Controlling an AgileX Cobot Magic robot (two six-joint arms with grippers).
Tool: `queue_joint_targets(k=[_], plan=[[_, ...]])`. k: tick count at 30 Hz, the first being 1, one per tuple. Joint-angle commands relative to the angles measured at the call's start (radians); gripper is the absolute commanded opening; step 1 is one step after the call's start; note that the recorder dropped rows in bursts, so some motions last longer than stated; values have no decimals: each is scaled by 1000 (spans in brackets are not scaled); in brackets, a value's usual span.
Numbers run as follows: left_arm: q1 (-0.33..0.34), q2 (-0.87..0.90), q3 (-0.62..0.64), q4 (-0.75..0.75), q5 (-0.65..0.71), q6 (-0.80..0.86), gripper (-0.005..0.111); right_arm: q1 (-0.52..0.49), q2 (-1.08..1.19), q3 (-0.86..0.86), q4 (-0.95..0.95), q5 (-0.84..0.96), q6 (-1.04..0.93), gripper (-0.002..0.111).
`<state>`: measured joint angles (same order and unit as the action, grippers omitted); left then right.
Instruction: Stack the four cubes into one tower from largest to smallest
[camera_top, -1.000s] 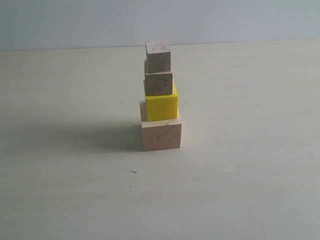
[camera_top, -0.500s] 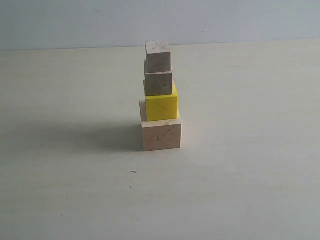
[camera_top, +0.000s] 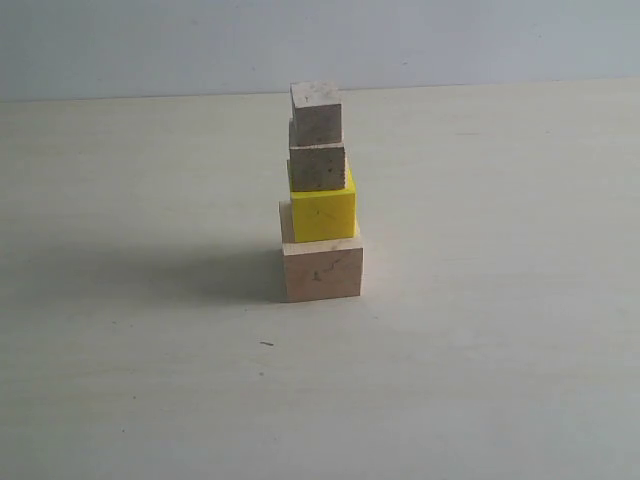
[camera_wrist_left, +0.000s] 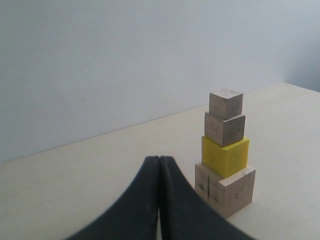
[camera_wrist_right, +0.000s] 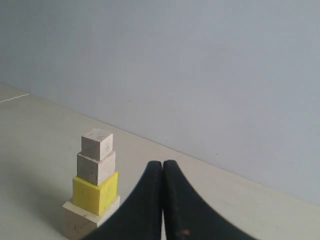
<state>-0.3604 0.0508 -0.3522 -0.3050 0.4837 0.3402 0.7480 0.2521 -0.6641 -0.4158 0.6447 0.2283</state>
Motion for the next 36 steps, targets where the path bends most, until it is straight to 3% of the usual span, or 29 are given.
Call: queue_joint_targets(k=[1, 9, 36], plan=[[3, -7, 2, -12, -16, -4, 1, -4, -3, 105, -4, -127, -5, 0], [3, -7, 2, -12, -16, -4, 1, -4, -3, 200, -12, -178, 1, 0], [3, -7, 2, -12, -39, -4, 1, -4, -4, 200, -8, -178, 3, 0]])
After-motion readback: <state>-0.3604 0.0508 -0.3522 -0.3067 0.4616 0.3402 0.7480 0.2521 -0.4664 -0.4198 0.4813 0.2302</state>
